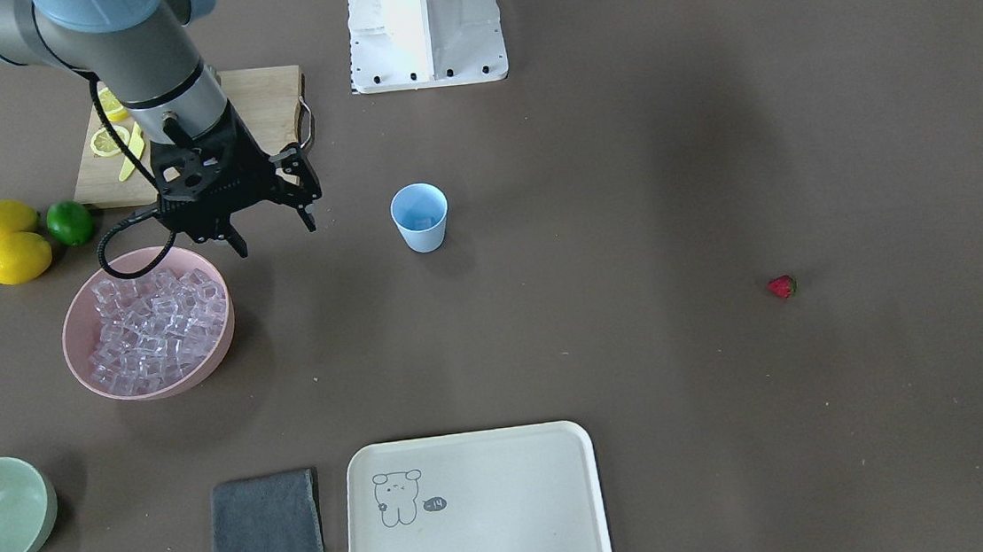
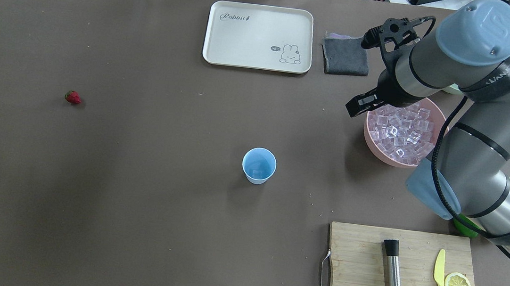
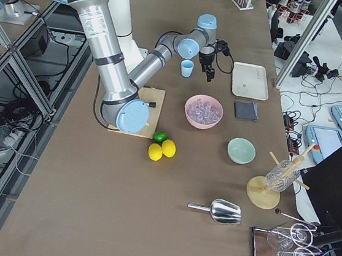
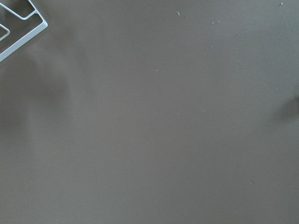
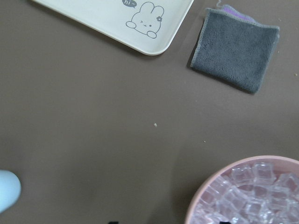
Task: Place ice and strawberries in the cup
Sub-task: 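Return the right gripper to the pink bowl and grasp another ice cube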
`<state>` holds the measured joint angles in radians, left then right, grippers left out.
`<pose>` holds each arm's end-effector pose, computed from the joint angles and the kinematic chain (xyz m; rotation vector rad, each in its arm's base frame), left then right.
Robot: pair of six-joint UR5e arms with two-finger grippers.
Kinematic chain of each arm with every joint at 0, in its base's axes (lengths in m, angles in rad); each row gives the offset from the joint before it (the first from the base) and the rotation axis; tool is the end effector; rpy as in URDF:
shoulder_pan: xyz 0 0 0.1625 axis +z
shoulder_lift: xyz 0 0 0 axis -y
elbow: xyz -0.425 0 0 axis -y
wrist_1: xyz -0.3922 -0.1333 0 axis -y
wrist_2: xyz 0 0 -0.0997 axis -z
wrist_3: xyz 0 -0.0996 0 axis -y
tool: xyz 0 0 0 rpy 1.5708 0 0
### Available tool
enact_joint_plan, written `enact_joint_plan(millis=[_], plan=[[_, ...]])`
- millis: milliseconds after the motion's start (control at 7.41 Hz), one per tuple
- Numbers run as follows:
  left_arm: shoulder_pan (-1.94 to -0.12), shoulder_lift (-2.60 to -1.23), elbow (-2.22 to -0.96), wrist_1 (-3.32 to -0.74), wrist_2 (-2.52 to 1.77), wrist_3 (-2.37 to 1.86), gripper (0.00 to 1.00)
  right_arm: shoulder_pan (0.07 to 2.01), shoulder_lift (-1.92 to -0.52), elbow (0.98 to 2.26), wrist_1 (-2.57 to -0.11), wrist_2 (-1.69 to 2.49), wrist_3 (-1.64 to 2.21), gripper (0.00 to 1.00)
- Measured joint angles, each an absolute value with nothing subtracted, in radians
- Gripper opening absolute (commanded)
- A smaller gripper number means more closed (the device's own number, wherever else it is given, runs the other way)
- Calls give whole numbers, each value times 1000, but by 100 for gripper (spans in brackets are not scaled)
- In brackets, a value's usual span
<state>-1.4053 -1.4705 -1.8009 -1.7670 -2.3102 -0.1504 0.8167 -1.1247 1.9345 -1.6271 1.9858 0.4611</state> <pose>0.0112 -0.4689 0.5724 0.1919 0.7726 0.1348 -0.3353 -0.4930 0.2602 0.3868 -0.7537 -0.4317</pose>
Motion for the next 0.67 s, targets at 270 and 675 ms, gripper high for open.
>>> enact_joint_plan(millis=[270, 675], plan=[[-1405, -1471, -1800, -1767, -2310, -152, 97, 848, -1195, 1925, -1643, 2000, 232, 72], [-1406, -1470, -1799, -1767, -2310, -152, 97, 871, -1318, 1906, -1640, 2031, 79, 72]])
